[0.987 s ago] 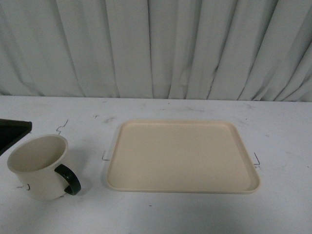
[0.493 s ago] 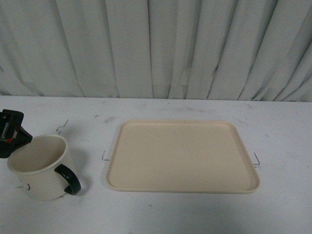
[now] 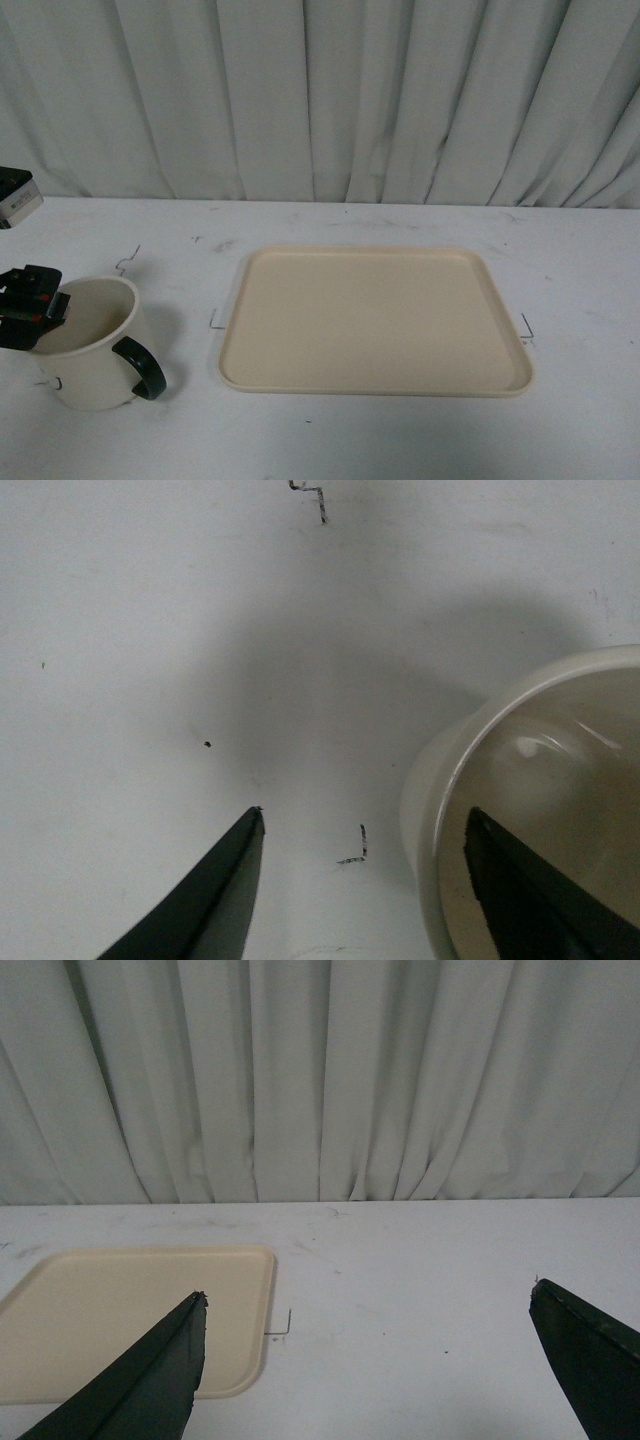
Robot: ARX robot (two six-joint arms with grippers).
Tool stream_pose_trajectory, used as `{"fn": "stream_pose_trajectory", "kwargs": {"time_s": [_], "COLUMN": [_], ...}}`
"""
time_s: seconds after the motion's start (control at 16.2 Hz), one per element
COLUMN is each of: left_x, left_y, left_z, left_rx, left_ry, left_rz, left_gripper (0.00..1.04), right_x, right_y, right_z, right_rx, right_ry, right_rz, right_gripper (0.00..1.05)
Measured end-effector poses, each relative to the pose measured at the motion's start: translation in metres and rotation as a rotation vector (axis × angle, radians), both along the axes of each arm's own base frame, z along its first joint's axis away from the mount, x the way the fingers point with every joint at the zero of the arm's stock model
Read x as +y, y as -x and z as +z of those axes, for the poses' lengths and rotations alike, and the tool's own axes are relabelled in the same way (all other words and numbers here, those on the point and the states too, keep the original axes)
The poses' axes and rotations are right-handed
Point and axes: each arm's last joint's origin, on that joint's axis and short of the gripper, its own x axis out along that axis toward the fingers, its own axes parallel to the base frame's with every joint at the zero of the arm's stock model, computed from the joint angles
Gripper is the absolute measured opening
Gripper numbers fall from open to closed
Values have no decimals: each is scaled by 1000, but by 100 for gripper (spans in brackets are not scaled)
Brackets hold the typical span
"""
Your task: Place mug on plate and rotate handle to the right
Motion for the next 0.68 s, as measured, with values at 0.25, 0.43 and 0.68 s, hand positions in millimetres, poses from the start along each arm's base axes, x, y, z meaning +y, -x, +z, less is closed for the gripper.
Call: {"fn": "stream_pose_trajectory", "kwargs": {"time_s": [0.25, 0.43, 0.68], "left_x": [-3, -14, -87], "left_y": [3, 14, -2], "left_z": [1, 32, 80], "left_rx": [9, -36, -162], "left_ry": [-15, 2, 62], "left_rz": [15, -29, -221], "left_gripper": [19, 3, 3], "right_x": [0, 0, 0], "right_y": [0, 0, 0], "right_z": [0, 0, 0], "right_rx": [0, 0, 0], "right_ry": [0, 0, 0], "right_rz": [0, 0, 0], "right_gripper": [98, 98, 98]}}
